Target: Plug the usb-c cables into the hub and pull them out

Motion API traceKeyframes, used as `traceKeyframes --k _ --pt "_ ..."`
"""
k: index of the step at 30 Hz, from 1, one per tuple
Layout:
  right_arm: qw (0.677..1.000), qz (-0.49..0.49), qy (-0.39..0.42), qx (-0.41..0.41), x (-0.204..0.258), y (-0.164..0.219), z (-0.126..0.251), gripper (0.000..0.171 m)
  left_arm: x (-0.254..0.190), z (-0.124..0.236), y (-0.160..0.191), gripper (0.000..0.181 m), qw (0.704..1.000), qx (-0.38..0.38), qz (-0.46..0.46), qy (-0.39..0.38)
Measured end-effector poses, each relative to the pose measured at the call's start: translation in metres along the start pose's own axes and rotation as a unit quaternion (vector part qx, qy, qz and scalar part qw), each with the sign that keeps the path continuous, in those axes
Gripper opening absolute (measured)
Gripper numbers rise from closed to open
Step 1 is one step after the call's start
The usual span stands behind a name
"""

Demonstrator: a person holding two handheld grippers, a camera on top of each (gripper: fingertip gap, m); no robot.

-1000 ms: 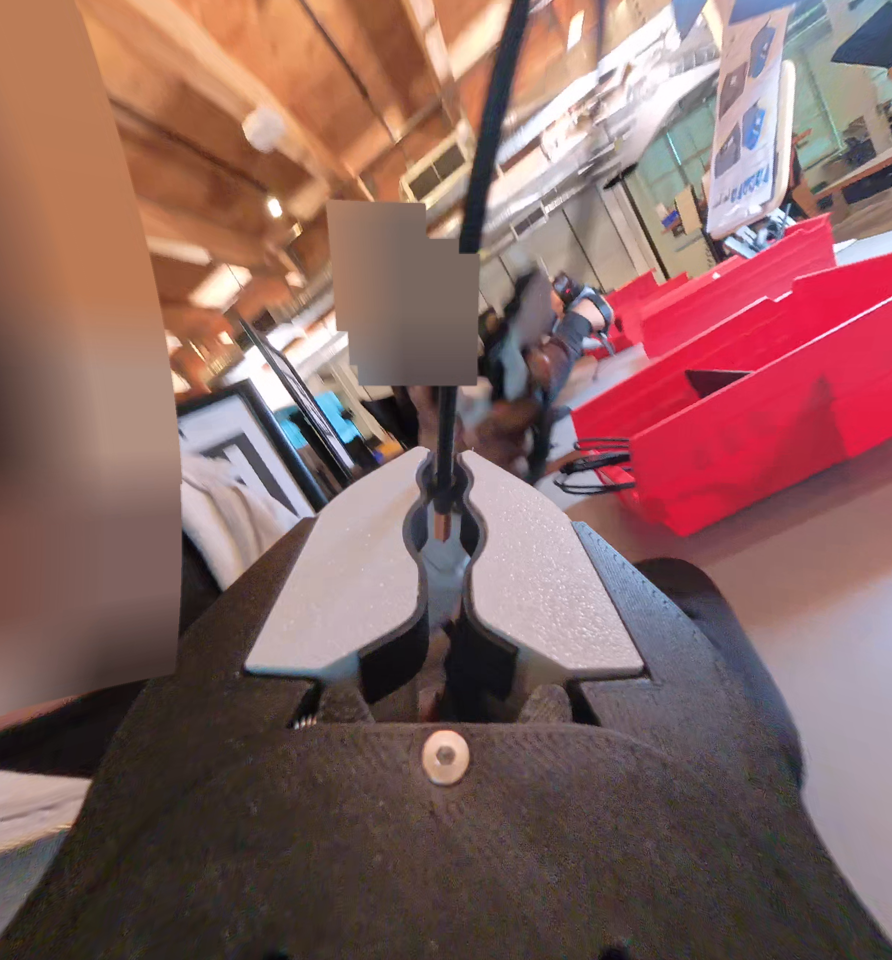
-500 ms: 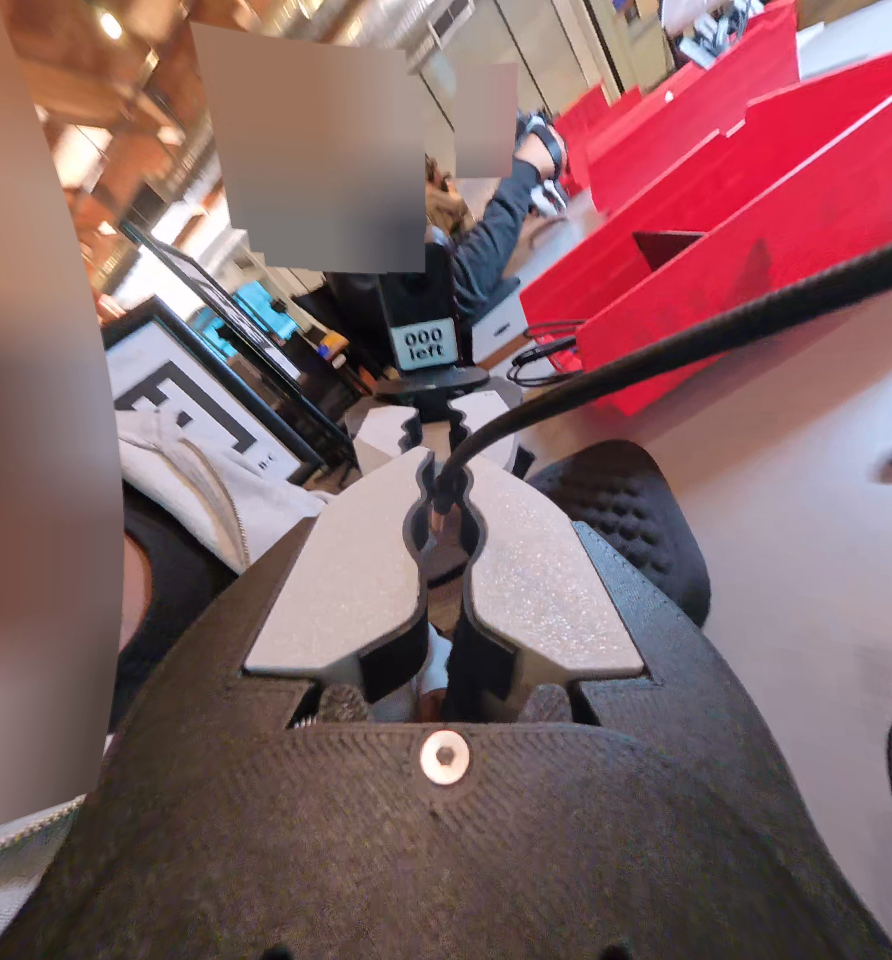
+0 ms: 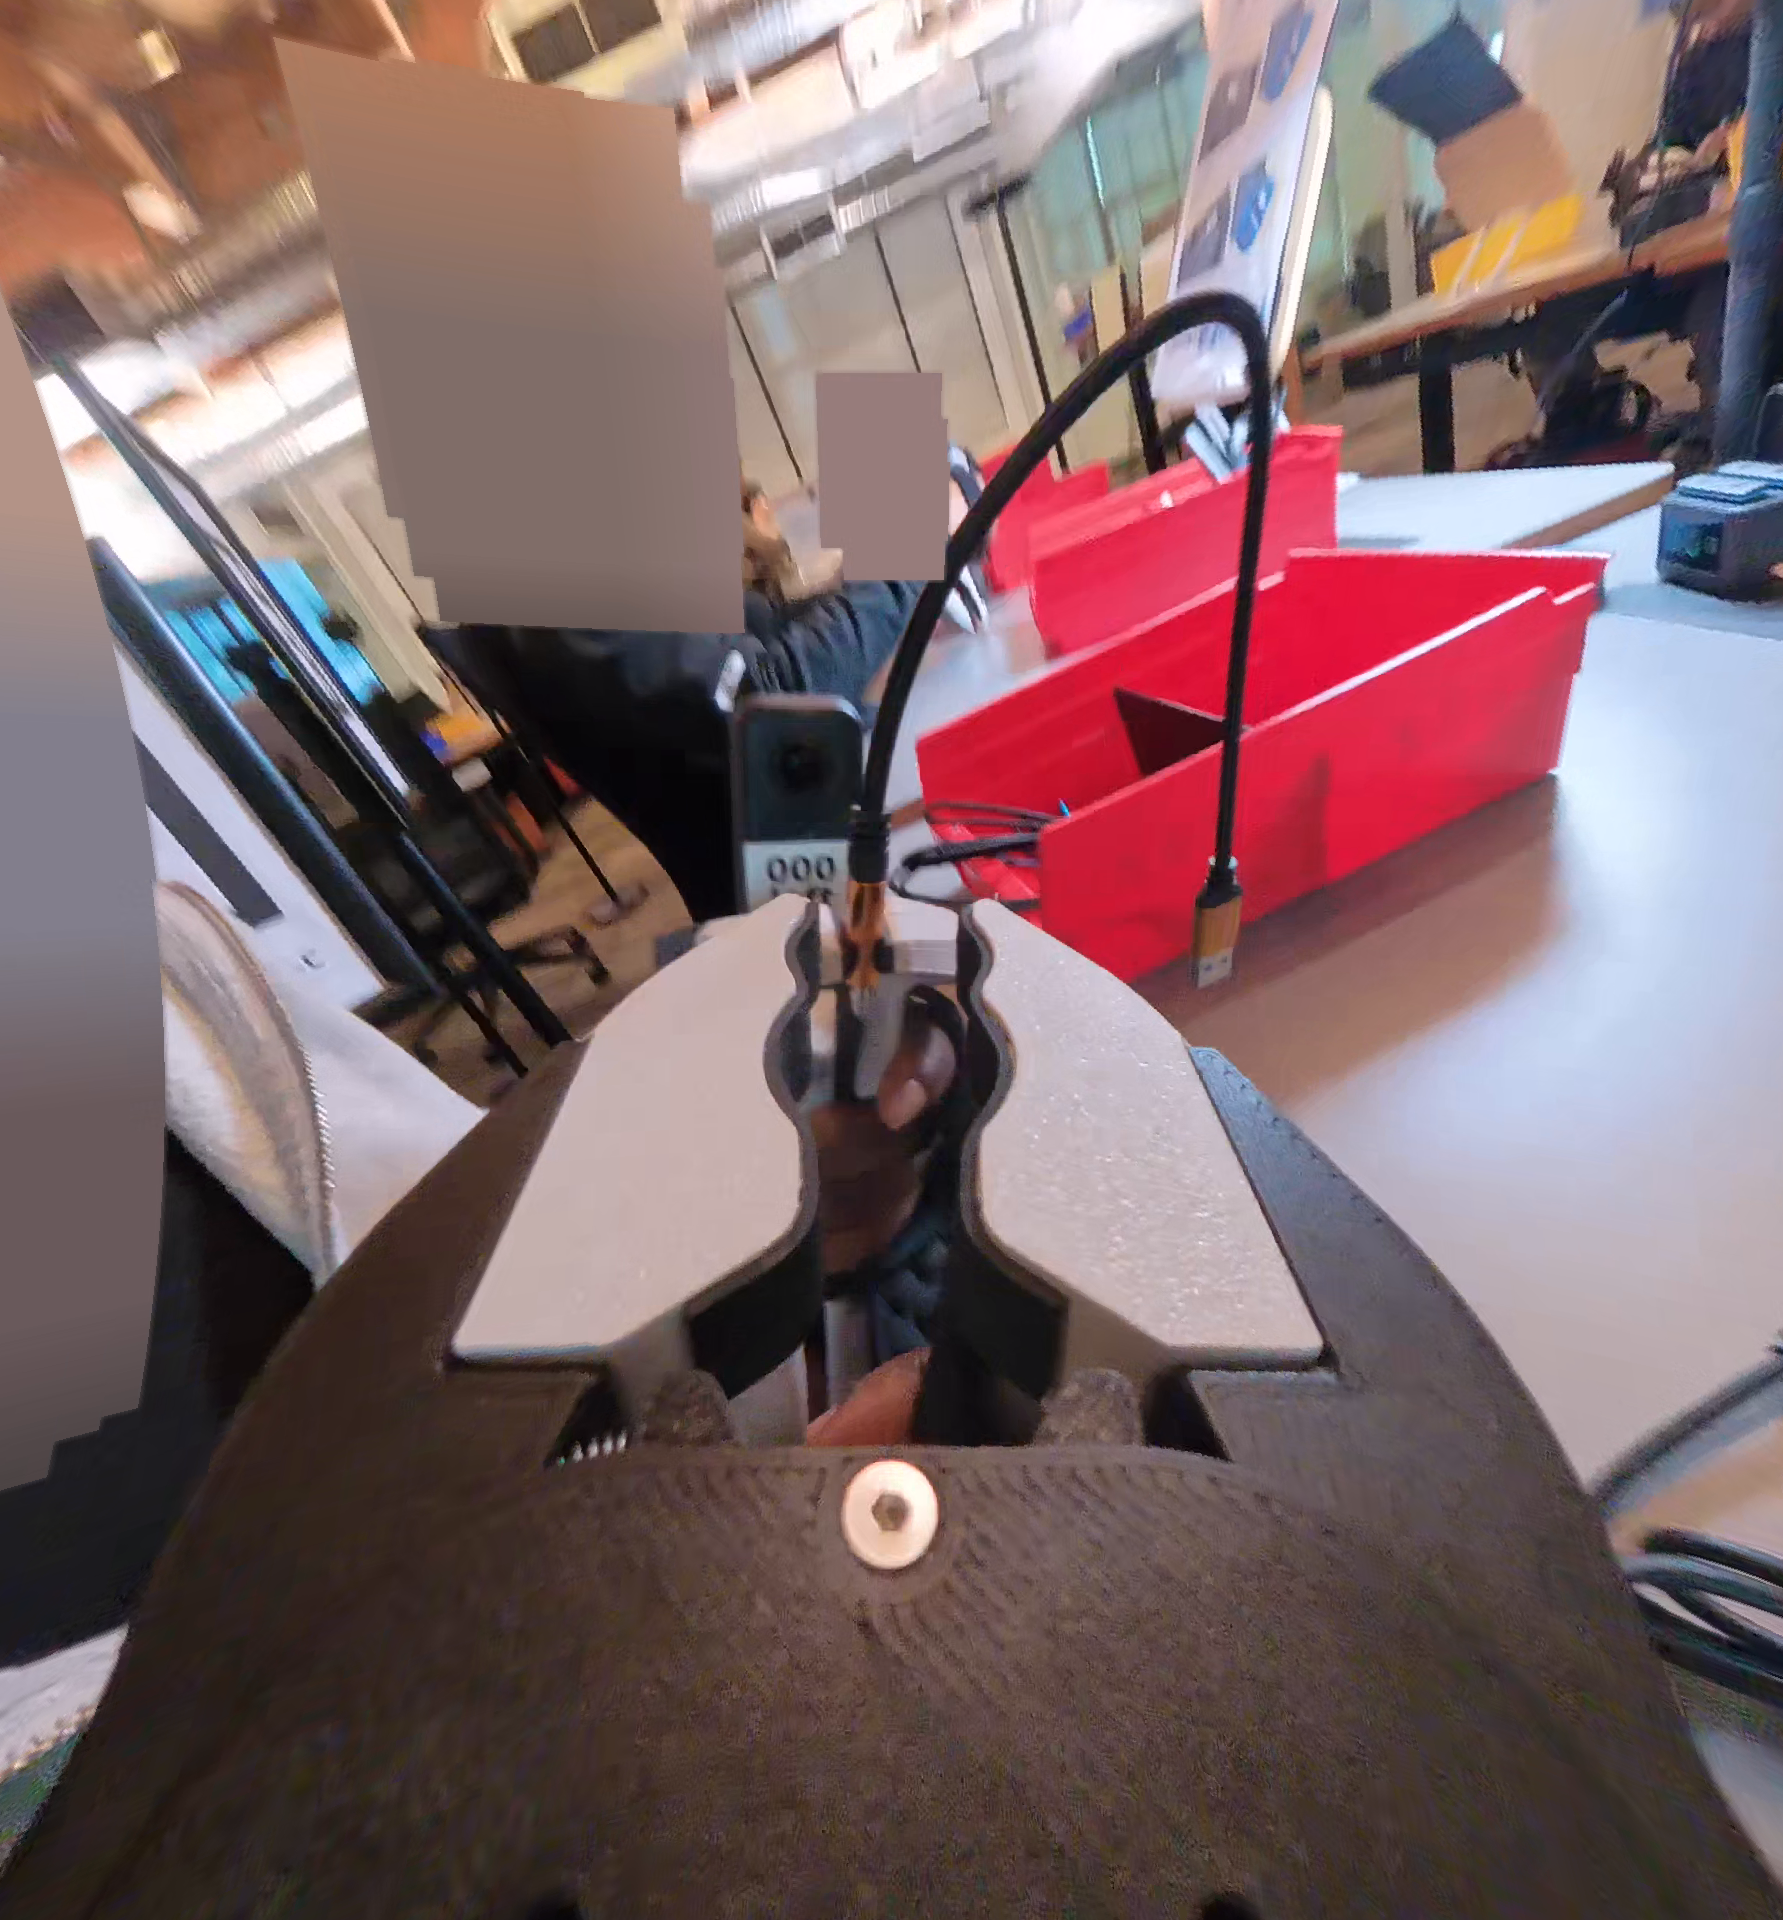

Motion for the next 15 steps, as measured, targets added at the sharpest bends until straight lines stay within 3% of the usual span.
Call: traceKeyframes --k 3,6,8,10,11,15 --pt "0.999 -0.03 -0.009 -0.033 -0.001 0.004 0.001 0.02 0.002 -0.001 0.009 0.008 1.0 0.023 -0.003 -0.002" --pt "0.999 -0.024 -0.016 -0.015 -0.001 0.008 0.0 0.007 0.002 -0.001 0.015 0.008 0.999 0.038 -0.02 -0.008" --pt "1.0 -0.017 -0.016 0.018 -0.002 0.01 0.002 0.006 0.003 0.002 0.014 0.015 0.998 0.058 -0.039 -0.001" --pt "0.998 0.002 -0.015 0.054 -0.003 0.01 0.007 0.006 0.006 0.007 0.004 0.04 0.997 0.057 -0.06 -0.01" --pt "0.997 0.013 -0.015 0.081 -0.003 0.011 0.009 0.006 0.008 0.008 -0.003 0.044 0.997 0.051 -0.06 -0.018" --pt "0.986 0.037 -0.025 0.159 0.001 0.019 0.011 0.006 0.009 0.001 -0.006 0.036 0.998 0.062 -0.002 -0.013"
Point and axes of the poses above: each gripper's, where its closed fingertips meet, z back along the fingers, y out of its underside, x = y × z across the jaws, the point moved 5 cm from there along z, back along the fingers, and after that the axes turned 13 degrees about -x, right-handed, at the moved point
